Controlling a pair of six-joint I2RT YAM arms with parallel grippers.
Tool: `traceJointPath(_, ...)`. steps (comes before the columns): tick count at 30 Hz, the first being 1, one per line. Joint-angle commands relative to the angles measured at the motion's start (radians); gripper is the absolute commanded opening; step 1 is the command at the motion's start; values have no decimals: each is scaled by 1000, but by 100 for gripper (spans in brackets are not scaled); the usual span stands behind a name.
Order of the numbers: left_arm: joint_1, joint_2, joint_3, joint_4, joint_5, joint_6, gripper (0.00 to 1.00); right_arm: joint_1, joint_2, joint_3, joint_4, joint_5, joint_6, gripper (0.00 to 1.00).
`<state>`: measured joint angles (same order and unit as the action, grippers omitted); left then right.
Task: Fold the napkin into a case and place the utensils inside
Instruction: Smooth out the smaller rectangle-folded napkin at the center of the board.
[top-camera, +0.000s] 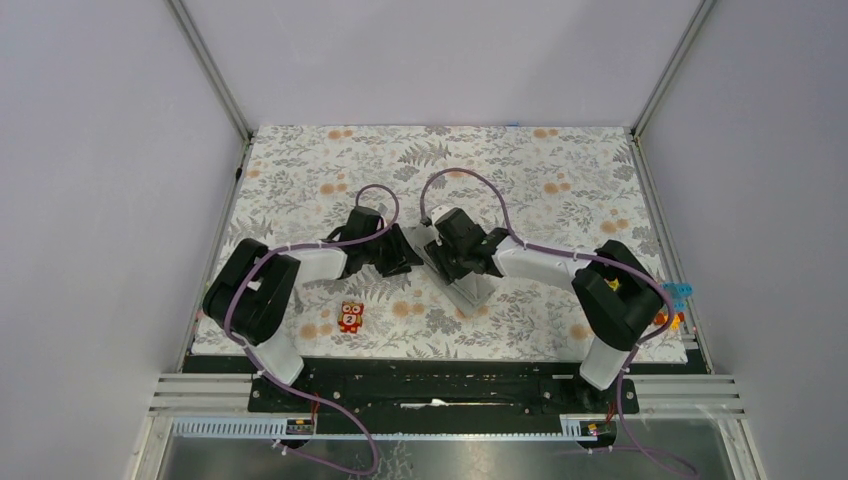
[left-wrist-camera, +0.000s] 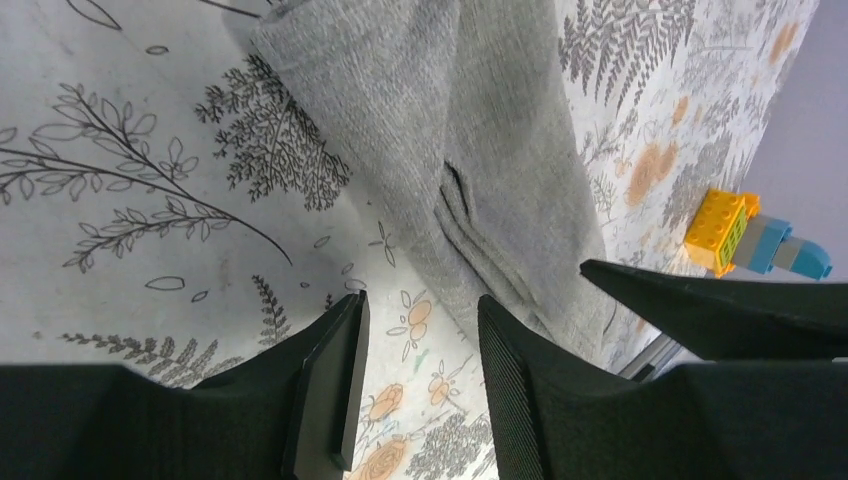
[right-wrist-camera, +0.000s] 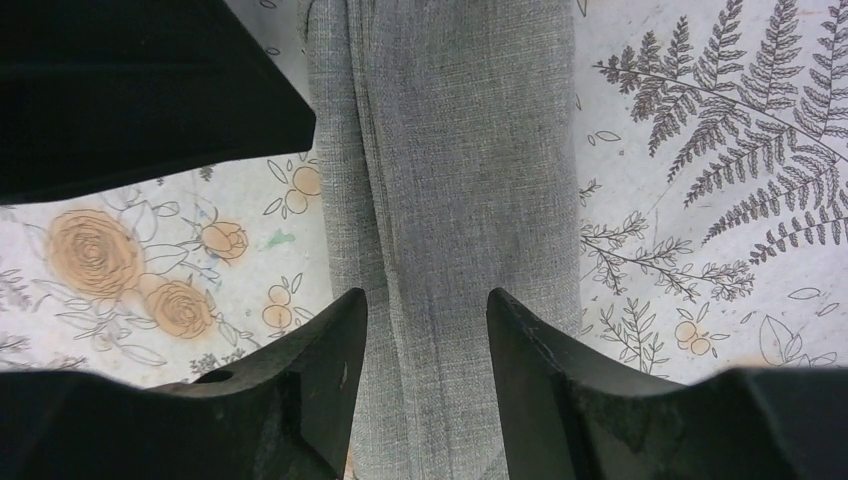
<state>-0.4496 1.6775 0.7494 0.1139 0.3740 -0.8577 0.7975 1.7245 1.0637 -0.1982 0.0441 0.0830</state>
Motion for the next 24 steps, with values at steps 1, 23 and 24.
traceJointPath(1,1,35,0,69,-25,-51,49,35,40,50,-24,113,-43,55)
traceJointPath(23,-4,111,-39,168,-50,-93,6,61,62,181,-122,77,40,13)
traceJointPath(24,-4,110,-44,174,-51,-99,5,61,62,185,-128,64,51,11)
